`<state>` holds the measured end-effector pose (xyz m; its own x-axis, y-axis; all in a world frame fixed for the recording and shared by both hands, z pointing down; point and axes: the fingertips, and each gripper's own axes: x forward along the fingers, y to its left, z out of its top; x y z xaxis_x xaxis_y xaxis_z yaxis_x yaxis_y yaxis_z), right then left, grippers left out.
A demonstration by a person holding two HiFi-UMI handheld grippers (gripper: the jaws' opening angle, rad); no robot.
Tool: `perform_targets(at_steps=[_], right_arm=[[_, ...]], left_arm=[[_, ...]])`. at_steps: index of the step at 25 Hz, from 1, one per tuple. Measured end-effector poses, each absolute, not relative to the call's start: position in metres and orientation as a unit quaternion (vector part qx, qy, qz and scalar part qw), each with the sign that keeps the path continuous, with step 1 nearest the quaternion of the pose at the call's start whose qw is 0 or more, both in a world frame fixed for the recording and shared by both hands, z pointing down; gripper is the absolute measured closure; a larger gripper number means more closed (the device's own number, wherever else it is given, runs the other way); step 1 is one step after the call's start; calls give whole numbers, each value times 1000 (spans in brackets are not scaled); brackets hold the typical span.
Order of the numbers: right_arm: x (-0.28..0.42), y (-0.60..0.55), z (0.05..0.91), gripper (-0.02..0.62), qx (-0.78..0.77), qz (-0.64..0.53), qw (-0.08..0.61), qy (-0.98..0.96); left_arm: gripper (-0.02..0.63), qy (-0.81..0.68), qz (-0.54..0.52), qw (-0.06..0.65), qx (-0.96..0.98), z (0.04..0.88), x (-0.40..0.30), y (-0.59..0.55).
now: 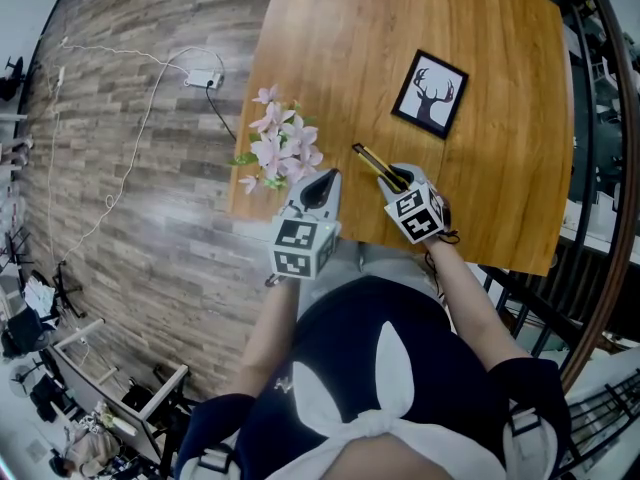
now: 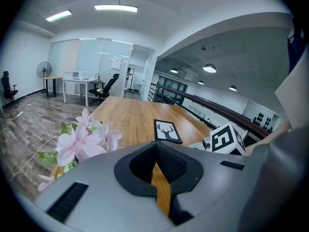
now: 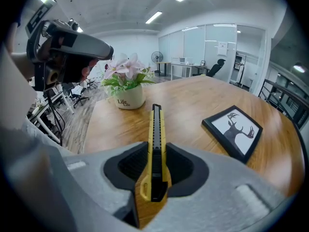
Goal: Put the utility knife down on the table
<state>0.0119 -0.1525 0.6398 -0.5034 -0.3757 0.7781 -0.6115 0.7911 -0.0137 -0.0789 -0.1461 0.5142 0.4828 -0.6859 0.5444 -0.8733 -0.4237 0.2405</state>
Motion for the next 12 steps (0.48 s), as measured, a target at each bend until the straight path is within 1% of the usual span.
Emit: perform_targets(at_steps=[12], right_arm=[[11,-149,658,479,280,147,424,-848]], left_arm=[[589,-474,186,260,821,521,-84,-141]])
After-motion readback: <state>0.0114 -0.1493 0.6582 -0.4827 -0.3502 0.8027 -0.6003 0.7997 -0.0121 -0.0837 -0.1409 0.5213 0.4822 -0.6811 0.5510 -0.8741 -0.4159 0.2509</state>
